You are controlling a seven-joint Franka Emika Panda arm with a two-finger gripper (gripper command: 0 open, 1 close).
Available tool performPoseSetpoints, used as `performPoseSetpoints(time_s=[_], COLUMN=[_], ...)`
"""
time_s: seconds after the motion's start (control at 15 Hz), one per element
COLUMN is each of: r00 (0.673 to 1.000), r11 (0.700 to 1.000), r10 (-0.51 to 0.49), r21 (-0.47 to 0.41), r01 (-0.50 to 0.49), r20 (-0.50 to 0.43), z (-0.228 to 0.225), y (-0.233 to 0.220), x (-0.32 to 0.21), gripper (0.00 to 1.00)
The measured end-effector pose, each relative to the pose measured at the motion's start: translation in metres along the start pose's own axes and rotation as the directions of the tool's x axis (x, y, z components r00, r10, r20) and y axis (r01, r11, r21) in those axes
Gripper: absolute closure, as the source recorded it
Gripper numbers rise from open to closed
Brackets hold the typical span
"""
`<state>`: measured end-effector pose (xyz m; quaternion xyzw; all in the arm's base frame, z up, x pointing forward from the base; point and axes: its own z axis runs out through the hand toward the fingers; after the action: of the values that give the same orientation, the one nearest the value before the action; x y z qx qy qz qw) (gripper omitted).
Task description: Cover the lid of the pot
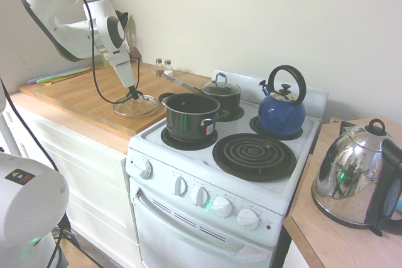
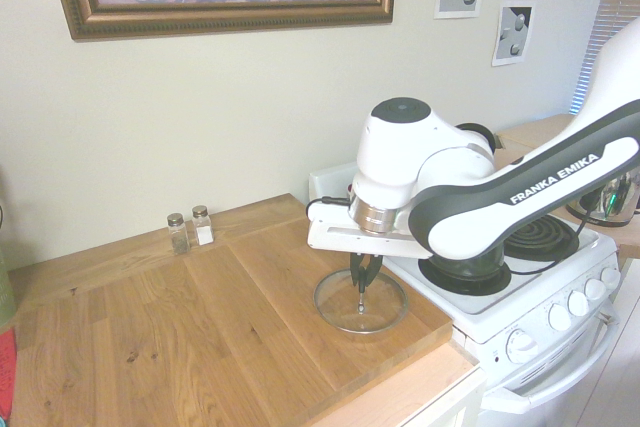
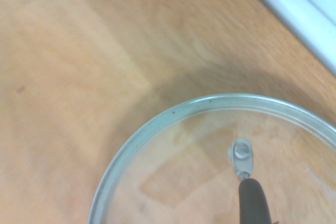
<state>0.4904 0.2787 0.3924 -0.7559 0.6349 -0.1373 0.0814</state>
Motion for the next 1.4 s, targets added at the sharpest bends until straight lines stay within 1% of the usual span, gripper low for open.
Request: performPoseSetpoints(time_s=[0.2,0.33,0.53,0.67,0.8,1.0,1.2,1.4], r00=[0.999,0.997,0.995,0.997,0.999,0.999,0.994,0.986], r11=[0.998,0.996,0.992,0.99,0.99,0.987,0.984,0.981], r10=[-0.045,-0.068,-0.09,-0.077,-0.048,0.034,0.11,0.162], r21=[0.037,0.06,0.091,0.117,0.135,0.157,0.145,0.112], r01=[0.044,0.065,0.086,0.072,0.046,-0.032,-0.105,-0.156], r20=[0.022,0.04,0.048,0.031,0.014,-0.009,-0.029,-0.048], z=[-0.039,-0.069,-0.127,-0.159,-0.183,-0.203,-0.204,-0.193], y=[0.022,0.027,0.032,0.033,0.025,0.004,-0.006,-0.003], x=[-0.014,-0.015,-0.006,0.007,0.032,0.094,0.162,0.227], gripper=[1.0,1.0,1.0,1.0,1.0,1.0,1.0,1.0])
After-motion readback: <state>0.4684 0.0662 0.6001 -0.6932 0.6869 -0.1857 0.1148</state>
